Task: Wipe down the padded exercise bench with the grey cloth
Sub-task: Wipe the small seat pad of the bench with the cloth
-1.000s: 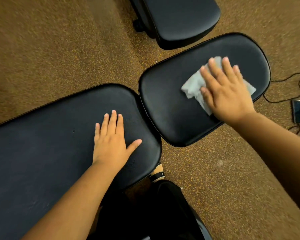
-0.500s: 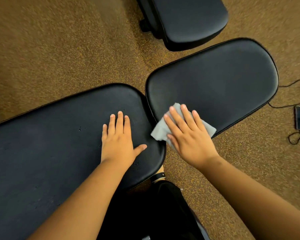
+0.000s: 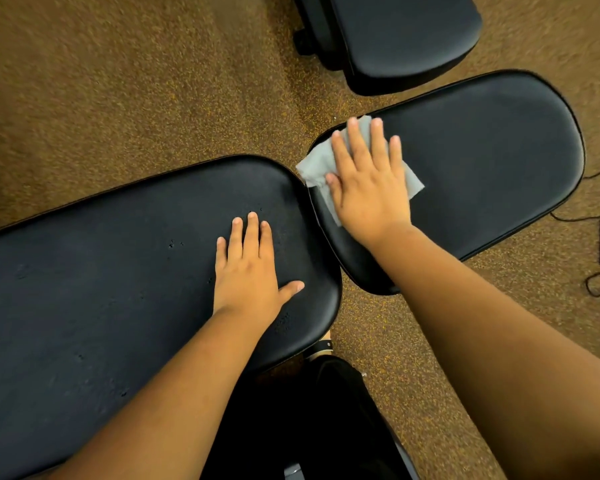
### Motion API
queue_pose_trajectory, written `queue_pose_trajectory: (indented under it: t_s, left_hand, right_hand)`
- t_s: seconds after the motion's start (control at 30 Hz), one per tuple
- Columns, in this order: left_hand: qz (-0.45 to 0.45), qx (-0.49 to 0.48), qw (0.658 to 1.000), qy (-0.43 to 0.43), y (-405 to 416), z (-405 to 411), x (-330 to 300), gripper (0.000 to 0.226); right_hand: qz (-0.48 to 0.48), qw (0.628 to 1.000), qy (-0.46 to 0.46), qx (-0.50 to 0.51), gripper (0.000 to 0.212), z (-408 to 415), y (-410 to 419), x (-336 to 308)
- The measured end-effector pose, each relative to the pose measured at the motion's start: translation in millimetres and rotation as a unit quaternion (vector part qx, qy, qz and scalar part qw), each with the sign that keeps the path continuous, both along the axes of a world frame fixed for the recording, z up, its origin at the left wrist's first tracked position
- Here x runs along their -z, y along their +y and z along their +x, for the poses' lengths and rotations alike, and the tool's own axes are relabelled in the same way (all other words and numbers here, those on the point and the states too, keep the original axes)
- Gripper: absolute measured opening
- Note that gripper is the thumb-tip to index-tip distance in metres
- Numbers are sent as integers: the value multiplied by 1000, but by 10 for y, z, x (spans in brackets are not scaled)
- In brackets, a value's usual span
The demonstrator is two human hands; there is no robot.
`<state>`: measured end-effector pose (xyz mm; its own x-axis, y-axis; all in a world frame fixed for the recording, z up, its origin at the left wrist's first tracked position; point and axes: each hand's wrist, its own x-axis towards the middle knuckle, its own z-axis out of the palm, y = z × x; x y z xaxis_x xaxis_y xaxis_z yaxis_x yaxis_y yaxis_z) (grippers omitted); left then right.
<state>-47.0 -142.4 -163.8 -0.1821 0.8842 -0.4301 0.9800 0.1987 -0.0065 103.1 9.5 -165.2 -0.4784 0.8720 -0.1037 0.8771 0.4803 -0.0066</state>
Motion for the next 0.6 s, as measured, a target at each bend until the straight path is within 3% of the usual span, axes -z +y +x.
queue_pose_trajectory:
  t_s: [0.23,0.43,0.6]
  left_hand:
    - [-1,-6,1000,-9,0,0,-12,107]
    - [-3,-3,1000,0,-5,5,-5,108]
    - [-1,-8,1000,-1,3,15,0,108]
  right_hand:
    - [-12,994,-19,-107,57,539,-374,-15]
    - [3,1000,0,-6,57,1059,69,-282]
    - [24,993,23,116,58,701,281,-222]
